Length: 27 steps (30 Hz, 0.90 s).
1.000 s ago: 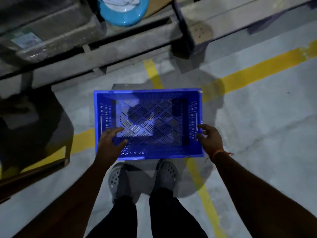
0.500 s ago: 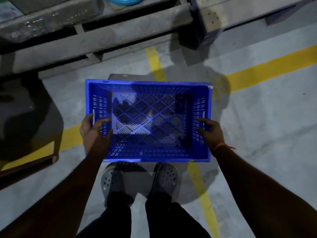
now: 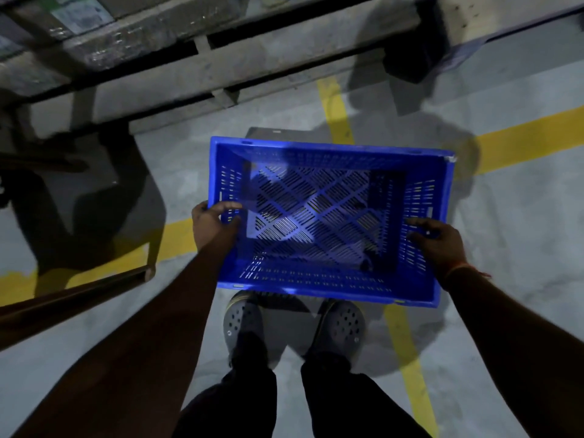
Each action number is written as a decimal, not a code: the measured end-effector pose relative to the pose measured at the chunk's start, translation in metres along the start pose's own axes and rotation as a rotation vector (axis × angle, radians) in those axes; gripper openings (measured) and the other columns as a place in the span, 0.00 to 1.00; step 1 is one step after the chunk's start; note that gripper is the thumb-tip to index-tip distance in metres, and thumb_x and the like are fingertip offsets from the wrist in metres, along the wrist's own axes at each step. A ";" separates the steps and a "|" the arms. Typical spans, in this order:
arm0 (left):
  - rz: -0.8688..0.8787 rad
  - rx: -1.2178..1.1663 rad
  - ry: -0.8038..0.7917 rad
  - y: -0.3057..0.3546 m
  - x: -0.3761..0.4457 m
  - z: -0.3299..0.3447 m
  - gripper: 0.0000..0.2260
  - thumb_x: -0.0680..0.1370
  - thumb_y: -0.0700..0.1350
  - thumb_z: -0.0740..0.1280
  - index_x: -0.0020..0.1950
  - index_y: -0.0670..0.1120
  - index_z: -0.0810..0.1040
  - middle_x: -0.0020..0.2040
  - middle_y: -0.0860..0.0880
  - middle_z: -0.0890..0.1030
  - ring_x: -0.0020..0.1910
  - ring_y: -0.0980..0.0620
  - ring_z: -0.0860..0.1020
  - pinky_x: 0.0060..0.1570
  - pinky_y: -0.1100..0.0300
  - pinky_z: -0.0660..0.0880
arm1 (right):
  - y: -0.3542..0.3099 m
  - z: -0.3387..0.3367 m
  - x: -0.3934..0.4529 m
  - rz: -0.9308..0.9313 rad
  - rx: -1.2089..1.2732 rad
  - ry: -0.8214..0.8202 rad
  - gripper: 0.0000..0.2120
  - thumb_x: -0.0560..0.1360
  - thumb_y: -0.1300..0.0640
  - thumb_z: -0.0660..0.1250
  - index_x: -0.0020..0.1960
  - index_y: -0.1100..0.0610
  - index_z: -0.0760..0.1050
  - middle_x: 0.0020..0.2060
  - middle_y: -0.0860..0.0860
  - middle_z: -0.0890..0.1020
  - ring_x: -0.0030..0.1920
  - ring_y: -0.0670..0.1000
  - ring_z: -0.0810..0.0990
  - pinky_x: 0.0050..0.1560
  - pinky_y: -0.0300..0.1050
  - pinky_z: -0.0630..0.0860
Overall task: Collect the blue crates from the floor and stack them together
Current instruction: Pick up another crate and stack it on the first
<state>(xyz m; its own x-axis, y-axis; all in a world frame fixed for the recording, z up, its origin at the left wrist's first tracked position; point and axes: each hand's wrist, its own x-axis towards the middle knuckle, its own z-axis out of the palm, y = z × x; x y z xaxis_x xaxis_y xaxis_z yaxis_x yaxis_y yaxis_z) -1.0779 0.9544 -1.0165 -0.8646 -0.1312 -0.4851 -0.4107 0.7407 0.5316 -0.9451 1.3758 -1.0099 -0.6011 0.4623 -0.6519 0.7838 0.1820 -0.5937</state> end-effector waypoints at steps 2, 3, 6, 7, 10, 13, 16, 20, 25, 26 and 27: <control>-0.010 -0.034 -0.036 -0.003 0.004 -0.005 0.11 0.71 0.48 0.71 0.49 0.64 0.82 0.59 0.45 0.81 0.56 0.44 0.82 0.52 0.49 0.82 | 0.001 -0.001 -0.002 0.009 0.014 -0.004 0.15 0.73 0.65 0.71 0.54 0.49 0.82 0.54 0.56 0.83 0.49 0.59 0.83 0.48 0.50 0.83; -0.012 -0.071 -0.066 -0.002 0.005 -0.009 0.11 0.73 0.44 0.72 0.48 0.61 0.83 0.54 0.46 0.83 0.51 0.46 0.84 0.49 0.49 0.83 | 0.001 -0.002 -0.005 0.015 0.018 -0.003 0.15 0.73 0.65 0.71 0.56 0.50 0.82 0.54 0.57 0.82 0.48 0.57 0.83 0.44 0.42 0.83; -0.011 -0.131 -0.164 0.002 0.001 -0.026 0.13 0.74 0.39 0.72 0.46 0.59 0.85 0.49 0.49 0.86 0.44 0.49 0.85 0.46 0.44 0.83 | -0.001 -0.008 -0.020 -0.012 -0.033 0.012 0.17 0.72 0.66 0.72 0.56 0.49 0.81 0.52 0.58 0.82 0.46 0.55 0.81 0.42 0.38 0.80; 0.006 -0.133 -0.204 0.001 -0.002 -0.034 0.13 0.74 0.38 0.72 0.45 0.59 0.85 0.49 0.51 0.86 0.46 0.50 0.85 0.47 0.43 0.83 | -0.002 -0.013 -0.026 -0.031 -0.059 0.012 0.17 0.72 0.65 0.72 0.55 0.47 0.81 0.50 0.57 0.83 0.48 0.57 0.82 0.46 0.42 0.80; 0.086 -0.112 -0.253 0.005 -0.023 -0.062 0.10 0.74 0.40 0.72 0.48 0.55 0.86 0.49 0.47 0.86 0.47 0.46 0.85 0.45 0.41 0.83 | -0.016 -0.037 -0.054 -0.038 -0.093 -0.010 0.16 0.72 0.63 0.73 0.52 0.43 0.81 0.46 0.53 0.83 0.47 0.58 0.83 0.52 0.54 0.80; 0.115 -0.133 -0.259 0.022 -0.057 -0.099 0.08 0.73 0.44 0.72 0.50 0.54 0.85 0.46 0.38 0.85 0.42 0.38 0.84 0.39 0.41 0.82 | -0.044 -0.061 -0.096 -0.067 -0.118 -0.032 0.16 0.72 0.61 0.73 0.53 0.42 0.81 0.46 0.52 0.83 0.47 0.57 0.83 0.54 0.58 0.80; 0.083 -0.161 -0.245 0.046 -0.099 -0.144 0.07 0.75 0.42 0.73 0.48 0.54 0.85 0.38 0.40 0.83 0.27 0.52 0.78 0.29 0.55 0.76 | -0.079 -0.083 -0.145 -0.096 -0.132 -0.026 0.20 0.72 0.62 0.73 0.48 0.34 0.81 0.49 0.54 0.84 0.49 0.57 0.83 0.55 0.57 0.79; 0.008 -0.165 -0.259 0.066 -0.156 -0.217 0.05 0.76 0.46 0.74 0.51 0.54 0.85 0.41 0.49 0.84 0.35 0.56 0.80 0.37 0.54 0.77 | -0.132 -0.112 -0.217 -0.122 -0.141 -0.050 0.22 0.73 0.61 0.73 0.48 0.31 0.80 0.49 0.55 0.84 0.50 0.58 0.84 0.53 0.59 0.80; 0.027 -0.220 -0.234 0.077 -0.218 -0.310 0.10 0.72 0.56 0.76 0.52 0.58 0.85 0.45 0.46 0.86 0.41 0.53 0.80 0.46 0.52 0.77 | -0.200 -0.144 -0.297 -0.223 -0.220 -0.019 0.18 0.71 0.57 0.74 0.52 0.34 0.80 0.47 0.53 0.84 0.50 0.53 0.83 0.55 0.58 0.79; 0.026 -0.222 -0.210 0.081 -0.231 -0.326 0.13 0.71 0.57 0.75 0.53 0.57 0.85 0.46 0.41 0.86 0.42 0.50 0.80 0.44 0.49 0.78 | -0.213 -0.148 -0.309 -0.250 -0.234 -0.024 0.18 0.71 0.57 0.74 0.53 0.36 0.80 0.46 0.53 0.84 0.49 0.54 0.83 0.55 0.57 0.79; 0.033 -0.221 -0.180 0.084 -0.244 -0.340 0.13 0.71 0.56 0.75 0.54 0.55 0.85 0.47 0.38 0.86 0.42 0.49 0.80 0.45 0.46 0.79 | -0.223 -0.152 -0.320 -0.275 -0.250 -0.033 0.17 0.70 0.56 0.73 0.54 0.38 0.80 0.45 0.53 0.84 0.48 0.54 0.83 0.54 0.57 0.79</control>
<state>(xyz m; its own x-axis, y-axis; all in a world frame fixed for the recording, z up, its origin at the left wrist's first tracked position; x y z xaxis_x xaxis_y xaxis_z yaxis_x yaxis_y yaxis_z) -1.0001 0.8248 -0.6172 -0.8215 0.0243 -0.5697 -0.4530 0.5789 0.6780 -0.9042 1.3193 -0.5972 -0.7959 0.3389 -0.5017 0.6039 0.5033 -0.6181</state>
